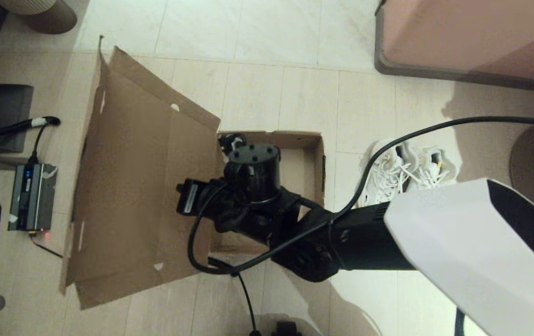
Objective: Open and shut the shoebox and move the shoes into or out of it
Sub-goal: Open the shoe box, then put the shoes into the shoe box
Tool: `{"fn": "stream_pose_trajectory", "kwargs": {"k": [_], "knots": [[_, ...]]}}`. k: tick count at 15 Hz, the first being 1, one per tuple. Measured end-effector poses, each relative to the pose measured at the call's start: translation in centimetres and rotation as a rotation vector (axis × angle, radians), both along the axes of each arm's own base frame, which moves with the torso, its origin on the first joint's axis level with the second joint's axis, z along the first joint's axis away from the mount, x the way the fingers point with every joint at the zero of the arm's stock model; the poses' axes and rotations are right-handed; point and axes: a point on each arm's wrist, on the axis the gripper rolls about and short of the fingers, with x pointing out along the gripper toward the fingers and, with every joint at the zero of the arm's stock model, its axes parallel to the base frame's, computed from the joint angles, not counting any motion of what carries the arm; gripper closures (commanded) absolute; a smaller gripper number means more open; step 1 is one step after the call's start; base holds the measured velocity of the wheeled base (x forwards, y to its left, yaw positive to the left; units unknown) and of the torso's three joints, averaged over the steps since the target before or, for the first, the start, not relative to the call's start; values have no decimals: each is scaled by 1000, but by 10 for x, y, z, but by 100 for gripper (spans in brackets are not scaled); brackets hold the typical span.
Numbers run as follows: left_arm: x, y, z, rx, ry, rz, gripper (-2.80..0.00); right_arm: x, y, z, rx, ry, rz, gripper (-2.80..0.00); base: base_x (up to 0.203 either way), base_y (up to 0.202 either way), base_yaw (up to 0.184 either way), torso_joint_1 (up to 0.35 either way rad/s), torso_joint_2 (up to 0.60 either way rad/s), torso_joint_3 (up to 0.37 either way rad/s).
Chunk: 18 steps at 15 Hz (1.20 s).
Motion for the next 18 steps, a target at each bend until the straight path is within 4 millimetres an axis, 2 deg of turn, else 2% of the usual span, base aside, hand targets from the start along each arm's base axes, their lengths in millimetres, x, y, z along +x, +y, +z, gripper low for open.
{"fn": "stream_pose_trajectory", "kwargs": {"k": [2, 4, 6, 7, 8, 10, 12, 14, 15, 16, 18], "knots": [[-29, -2, 7, 7, -42, -31, 0, -3, 13, -14, -27, 20, 13, 0, 0, 0, 0, 0, 0, 0], [-39, -3, 5, 8, -50, -33, 0, -5, 9, -24, -63, 43, -2, 0, 0, 0, 0, 0, 0, 0], [-40, -3, -3, 8, -23, -29, 0, -7, -15, -25, -109, 73, -33, 0, 0, 0, 0, 0, 0, 0], [-39, -3, -9, 7, -5, -24, 0, -9, -32, -18, -119, 79, -55, 0, 0, 0, 0, 0, 0, 0], [-37, -2, -16, 4, 17, -11, 0, -11, -53, -6, -120, 79, -81, 0, 0, 0, 0, 0, 0, 0], [-35, -1, -31, 18, 54, 46, 0, -9, -111, 27, -94, 56, -183, 0, 0, 0, 0, 0, 0, 0], [-32, 1, -51, 88, 85, 137, 0, 4, -194, 56, -80, 3, -390, 0, 0, 0, 0, 0, 0, 0], [-29, 2, -67, 209, 88, 198, 0, 13, -277, 61, -143, -37, -629, 0, 0, 0, 0, 0, 0, 0], [-32, 2, -69, 250, 75, 209, 0, 9, -312, 59, -189, -46, -732, 0, 0, 0, 0, 0, 0, 0], [-37, 2, -69, 260, 63, 214, 0, -1, -336, 59, -222, -58, -805, 0, 0, 0, 0, 0, 0, 0], [-55, 2, -70, 267, 45, 248, 0, -27, -363, 62, -249, -81, -902, 0, 0, 0, 0, 0, 0, 0]]}}
